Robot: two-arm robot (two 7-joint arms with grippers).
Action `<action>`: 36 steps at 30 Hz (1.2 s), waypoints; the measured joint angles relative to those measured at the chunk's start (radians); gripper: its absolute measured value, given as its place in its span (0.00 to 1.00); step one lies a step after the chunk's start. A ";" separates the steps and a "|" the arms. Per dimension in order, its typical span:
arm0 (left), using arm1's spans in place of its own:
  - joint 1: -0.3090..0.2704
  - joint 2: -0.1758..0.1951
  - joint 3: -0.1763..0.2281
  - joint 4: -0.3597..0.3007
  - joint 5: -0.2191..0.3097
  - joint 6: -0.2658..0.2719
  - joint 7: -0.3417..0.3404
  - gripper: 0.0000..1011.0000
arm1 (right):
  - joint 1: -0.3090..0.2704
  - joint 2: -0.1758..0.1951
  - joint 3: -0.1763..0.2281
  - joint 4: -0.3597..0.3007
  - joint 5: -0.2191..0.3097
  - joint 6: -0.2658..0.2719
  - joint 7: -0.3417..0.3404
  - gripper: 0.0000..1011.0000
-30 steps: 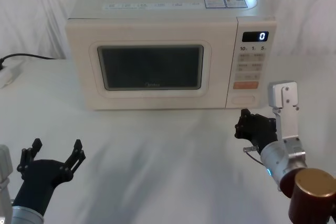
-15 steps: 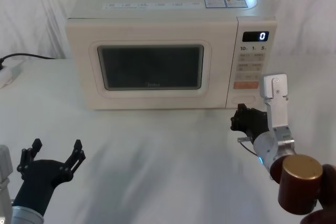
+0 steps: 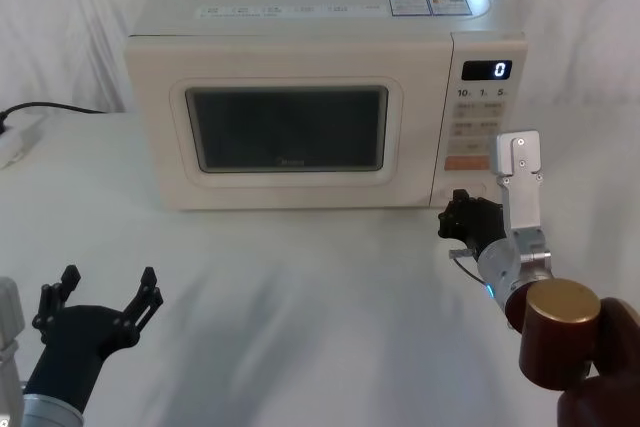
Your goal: Press the button to open the microwave door with one hand; close the microwave door with the other hand.
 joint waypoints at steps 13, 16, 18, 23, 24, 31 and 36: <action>0.000 0.000 0.000 0.000 0.000 0.000 0.000 0.99 | 0.032 -0.010 0.015 0.045 -0.016 -0.002 -0.010 0.00; 0.000 0.000 0.000 0.000 0.000 0.000 0.000 0.99 | 0.039 -0.012 0.021 0.058 -0.017 -0.002 -0.012 0.00; 0.000 0.000 0.000 0.000 0.000 0.000 0.000 0.99 | 0.043 -0.014 0.024 0.066 -0.017 -0.004 -0.013 0.00; 0.000 0.000 0.000 0.000 0.000 0.000 0.000 0.99 | 0.052 -0.018 0.034 0.083 -0.017 -0.008 -0.016 0.00; 0.000 0.000 0.000 0.000 0.000 0.000 0.000 0.99 | 0.053 -0.019 0.035 0.084 -0.017 -0.008 -0.017 0.00; 0.000 0.000 0.000 0.000 0.000 0.000 0.000 0.99 | 0.060 -0.022 0.040 0.089 -0.021 -0.007 -0.020 0.00; 0.000 0.000 0.000 0.000 0.000 0.000 0.000 0.99 | 0.068 -0.025 0.044 0.100 -0.024 -0.006 -0.022 0.00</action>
